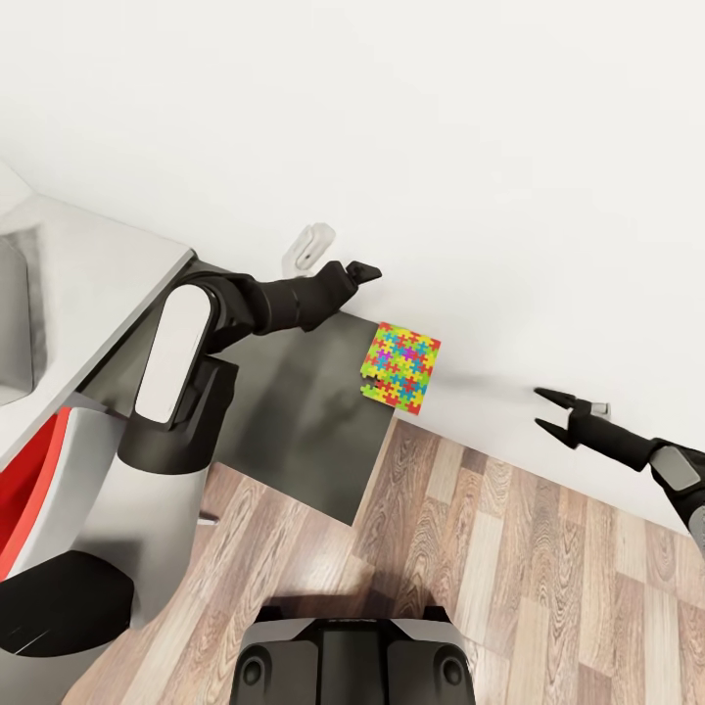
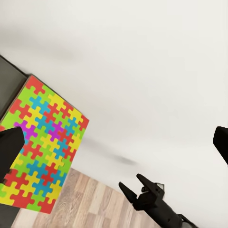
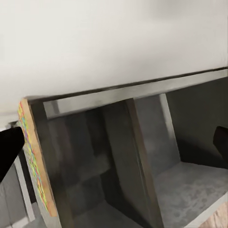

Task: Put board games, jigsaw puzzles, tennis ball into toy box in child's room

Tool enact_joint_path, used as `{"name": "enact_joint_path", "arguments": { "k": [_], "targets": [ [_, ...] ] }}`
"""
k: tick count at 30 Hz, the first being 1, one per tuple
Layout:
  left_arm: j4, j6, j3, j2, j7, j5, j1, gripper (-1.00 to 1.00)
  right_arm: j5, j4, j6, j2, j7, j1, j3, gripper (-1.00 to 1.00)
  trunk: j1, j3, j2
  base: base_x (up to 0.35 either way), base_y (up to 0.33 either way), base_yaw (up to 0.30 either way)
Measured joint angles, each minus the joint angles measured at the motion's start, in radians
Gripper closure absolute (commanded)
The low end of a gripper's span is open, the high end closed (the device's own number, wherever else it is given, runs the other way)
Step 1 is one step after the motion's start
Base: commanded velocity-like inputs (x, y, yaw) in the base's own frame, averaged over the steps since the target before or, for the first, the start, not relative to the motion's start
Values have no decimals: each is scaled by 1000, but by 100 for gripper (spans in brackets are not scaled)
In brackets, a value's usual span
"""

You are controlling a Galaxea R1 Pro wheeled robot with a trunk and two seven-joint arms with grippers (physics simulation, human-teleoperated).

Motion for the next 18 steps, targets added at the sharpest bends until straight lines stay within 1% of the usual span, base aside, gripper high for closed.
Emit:
{"name": "enact_joint_path", "arguments": {
  "k": [6,18],
  "targets": [
    [0,0,0,0,0,3,1,-100,-3,12,-37,5,12,0,-2,-100,0,0,0,0,0,0],
    [0,-3,0,0,0,3,1,-100,-5,21,-92,11,16,5,-4,-100,0,0,0,0,0,0]
  ]
}}
